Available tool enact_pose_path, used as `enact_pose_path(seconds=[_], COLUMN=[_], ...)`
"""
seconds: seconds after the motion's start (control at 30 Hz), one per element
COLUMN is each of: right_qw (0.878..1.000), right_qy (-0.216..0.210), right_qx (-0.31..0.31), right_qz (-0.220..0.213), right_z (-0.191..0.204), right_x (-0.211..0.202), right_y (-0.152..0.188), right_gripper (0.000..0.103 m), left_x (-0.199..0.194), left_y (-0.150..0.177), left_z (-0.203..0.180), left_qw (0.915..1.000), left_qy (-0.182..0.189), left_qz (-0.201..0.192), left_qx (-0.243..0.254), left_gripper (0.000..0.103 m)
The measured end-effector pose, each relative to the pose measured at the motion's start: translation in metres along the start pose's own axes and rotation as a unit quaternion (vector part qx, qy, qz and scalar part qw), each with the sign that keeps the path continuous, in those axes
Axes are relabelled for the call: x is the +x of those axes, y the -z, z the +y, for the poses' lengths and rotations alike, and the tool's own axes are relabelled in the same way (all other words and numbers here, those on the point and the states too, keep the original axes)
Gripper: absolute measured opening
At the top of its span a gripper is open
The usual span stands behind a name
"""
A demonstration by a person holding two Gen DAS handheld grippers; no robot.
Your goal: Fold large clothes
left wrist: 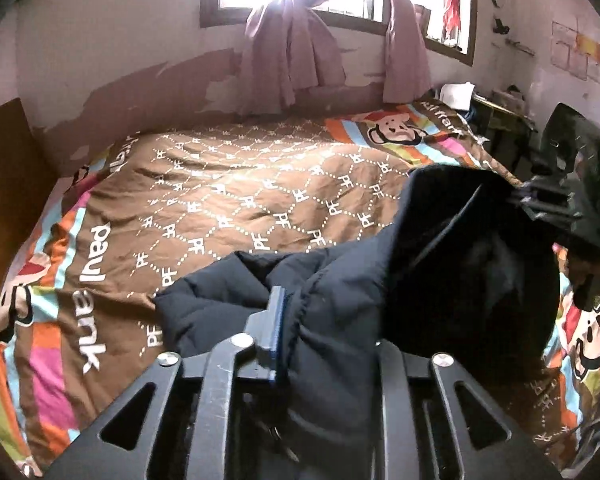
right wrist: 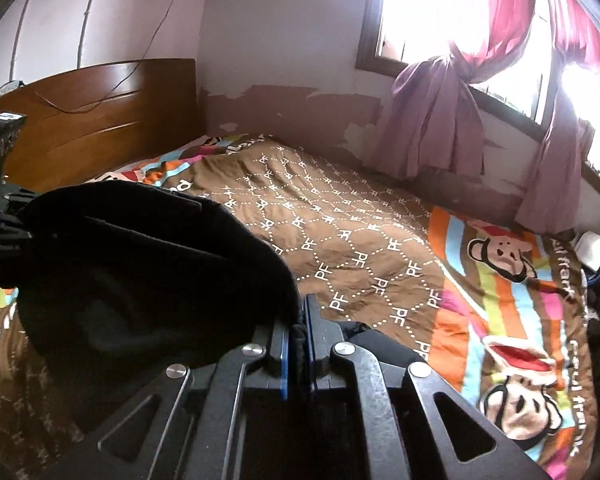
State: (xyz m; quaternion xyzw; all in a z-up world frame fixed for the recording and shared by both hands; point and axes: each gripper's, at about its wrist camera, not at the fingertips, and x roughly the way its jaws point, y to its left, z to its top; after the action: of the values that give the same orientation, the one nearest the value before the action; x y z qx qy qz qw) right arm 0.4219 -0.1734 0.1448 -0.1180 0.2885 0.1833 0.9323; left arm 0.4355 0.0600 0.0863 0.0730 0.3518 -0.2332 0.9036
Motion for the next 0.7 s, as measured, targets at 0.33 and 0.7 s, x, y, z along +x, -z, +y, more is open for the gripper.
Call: enact_pose_path(seconds=[0.33, 0.7], right_qw=[1.000, 0.998], right_qy=[0.001, -0.008], right_qx=[0.024, 0.049], right_qz=[0.014, 0.024], right_z=[-0.013, -0.023], right_x=[0.059, 0.073], right_y=[0.019, 0.020], right_gripper=[0.008, 0.018], left_x=[0.003, -0.014], left_y=[-0.004, -0.007], left_z=[0.019, 0.022], left_qw=[0.9985, 0.9909], left_qy=[-0.039, -0.108], left_qz=[-0.036, -0.080], left_qx=[0.017, 0.007], left_gripper=[0.054, 0.083])
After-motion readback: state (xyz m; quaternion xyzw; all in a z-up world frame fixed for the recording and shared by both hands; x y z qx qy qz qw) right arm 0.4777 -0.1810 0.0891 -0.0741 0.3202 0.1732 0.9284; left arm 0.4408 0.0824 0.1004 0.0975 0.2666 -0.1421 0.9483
